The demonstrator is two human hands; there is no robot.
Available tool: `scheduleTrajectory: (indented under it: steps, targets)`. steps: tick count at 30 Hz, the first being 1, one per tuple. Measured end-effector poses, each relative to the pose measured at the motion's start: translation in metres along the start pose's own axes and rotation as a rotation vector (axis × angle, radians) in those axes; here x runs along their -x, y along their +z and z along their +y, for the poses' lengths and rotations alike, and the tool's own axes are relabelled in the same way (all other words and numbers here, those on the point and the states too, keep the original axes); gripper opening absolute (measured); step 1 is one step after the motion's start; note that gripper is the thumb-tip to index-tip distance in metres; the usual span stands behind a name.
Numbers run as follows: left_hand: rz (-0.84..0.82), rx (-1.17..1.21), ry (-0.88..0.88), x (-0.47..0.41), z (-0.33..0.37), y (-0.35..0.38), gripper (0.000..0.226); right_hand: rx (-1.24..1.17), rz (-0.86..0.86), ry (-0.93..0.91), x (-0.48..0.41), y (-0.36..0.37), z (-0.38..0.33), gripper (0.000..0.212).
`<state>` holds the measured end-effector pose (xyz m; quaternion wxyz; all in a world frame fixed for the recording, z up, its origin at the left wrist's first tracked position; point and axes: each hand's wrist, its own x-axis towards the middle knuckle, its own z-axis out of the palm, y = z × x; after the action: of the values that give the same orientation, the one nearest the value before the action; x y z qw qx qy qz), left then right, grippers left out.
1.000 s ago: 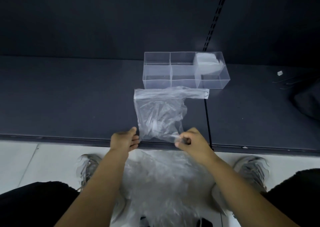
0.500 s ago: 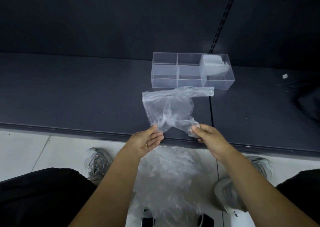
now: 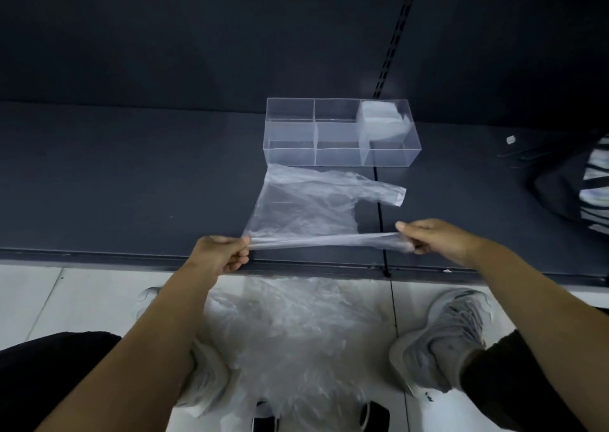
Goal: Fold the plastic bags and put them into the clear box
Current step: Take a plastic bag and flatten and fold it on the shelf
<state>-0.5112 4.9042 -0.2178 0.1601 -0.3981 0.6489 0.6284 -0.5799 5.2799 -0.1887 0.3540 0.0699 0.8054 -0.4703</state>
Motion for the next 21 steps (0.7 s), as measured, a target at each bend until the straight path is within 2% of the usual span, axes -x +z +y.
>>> scheduleTrajectory:
  steps: [3,6,10,13,16,18,21]
  targets:
    - [-0.03,-0.092,0.024,0.0,-0.007,0.006,0.011,0.003,0.076,-0.012,-0.009,-0.003,0.005,0.021]
    - [-0.065,-0.173,0.017,0.004,-0.015,0.014,0.01,-0.07,0.263,0.002,-0.015,-0.001,0.017,0.009]
    - [-0.16,-0.308,-0.048,0.007,-0.018,0.024,0.017,-0.127,0.563,0.126,-0.018,0.004,0.035,0.019]
    - [-0.239,-0.402,-0.097,0.008,-0.015,0.028,0.017,-0.141,0.702,0.186,-0.02,0.006,0.039,0.02]
    - [-0.24,-0.339,-0.114,0.005,-0.012,0.027,0.02,-0.235,0.689,0.143,-0.02,0.011,0.039,0.024]
    - [-0.23,-0.225,-0.138,0.003,-0.014,0.025,0.024,-0.331,0.633,0.06,-0.017,0.013,0.04,0.025]
    - [-0.202,-0.015,-0.185,-0.002,-0.016,0.022,0.018,-0.384,0.617,0.001,-0.012,0.012,0.044,0.023]
